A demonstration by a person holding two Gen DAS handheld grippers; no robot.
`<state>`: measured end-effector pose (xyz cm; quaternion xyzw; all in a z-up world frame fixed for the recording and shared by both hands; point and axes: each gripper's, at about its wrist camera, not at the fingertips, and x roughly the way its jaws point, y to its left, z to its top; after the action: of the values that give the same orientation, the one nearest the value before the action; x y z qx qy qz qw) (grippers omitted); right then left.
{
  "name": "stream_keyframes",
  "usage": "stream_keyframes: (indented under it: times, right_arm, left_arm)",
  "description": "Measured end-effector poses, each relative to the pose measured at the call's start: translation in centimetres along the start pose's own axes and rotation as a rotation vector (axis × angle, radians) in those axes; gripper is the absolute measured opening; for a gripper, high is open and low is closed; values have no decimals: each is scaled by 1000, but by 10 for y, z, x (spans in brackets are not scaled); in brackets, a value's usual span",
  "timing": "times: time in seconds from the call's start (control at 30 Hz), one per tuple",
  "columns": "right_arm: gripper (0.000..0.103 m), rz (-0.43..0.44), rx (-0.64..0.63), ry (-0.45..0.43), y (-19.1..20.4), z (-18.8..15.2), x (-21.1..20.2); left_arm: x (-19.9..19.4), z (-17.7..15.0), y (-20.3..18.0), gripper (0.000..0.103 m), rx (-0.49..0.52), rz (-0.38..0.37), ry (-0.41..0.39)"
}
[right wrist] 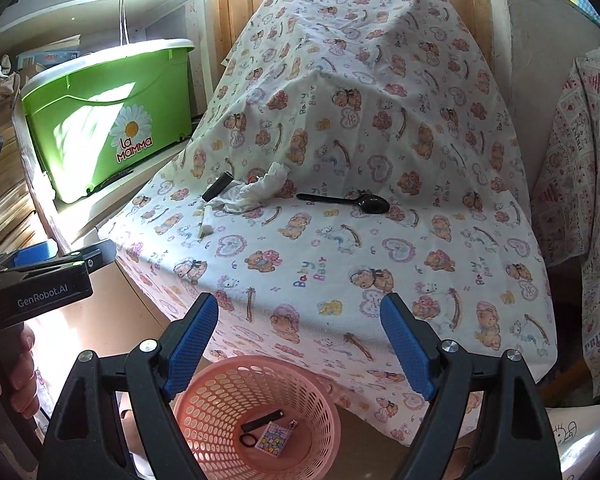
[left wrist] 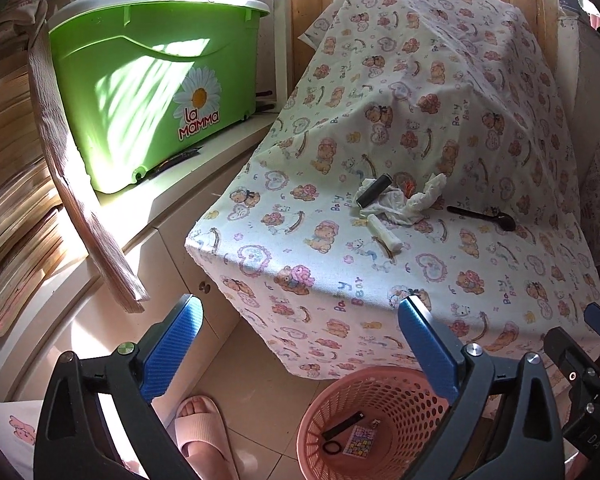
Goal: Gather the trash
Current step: 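Move both open tools back up toward the items on the table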
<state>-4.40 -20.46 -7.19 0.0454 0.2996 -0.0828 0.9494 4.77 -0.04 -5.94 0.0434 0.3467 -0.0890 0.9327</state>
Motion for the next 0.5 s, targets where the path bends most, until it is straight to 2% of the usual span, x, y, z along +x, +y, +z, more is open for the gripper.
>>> stream_keyframes:
  times: [0.17, 0.27, 0.33, 0.4, 0.5]
  right_arm:
    - [85, 2, 12, 12, -2, 3, 4]
    - [85, 19, 12, 0, -6, 12, 3]
    - [85, 33, 16, -9, -12, 24, 4]
    - [85, 71, 64, -3, -26, 38, 7]
    - [85, 107, 156, 34, -51, 57, 15]
  left_arm:
    - [4, 0, -5, 97, 19, -15, 12]
    - [12, 9, -12, 97, 31, -64, 50]
    - [18, 18, -19, 95, 58, -50, 74]
    - [23, 27, -24, 89, 86, -29, 76]
    - [29, 36, -28, 86, 86, -82, 101]
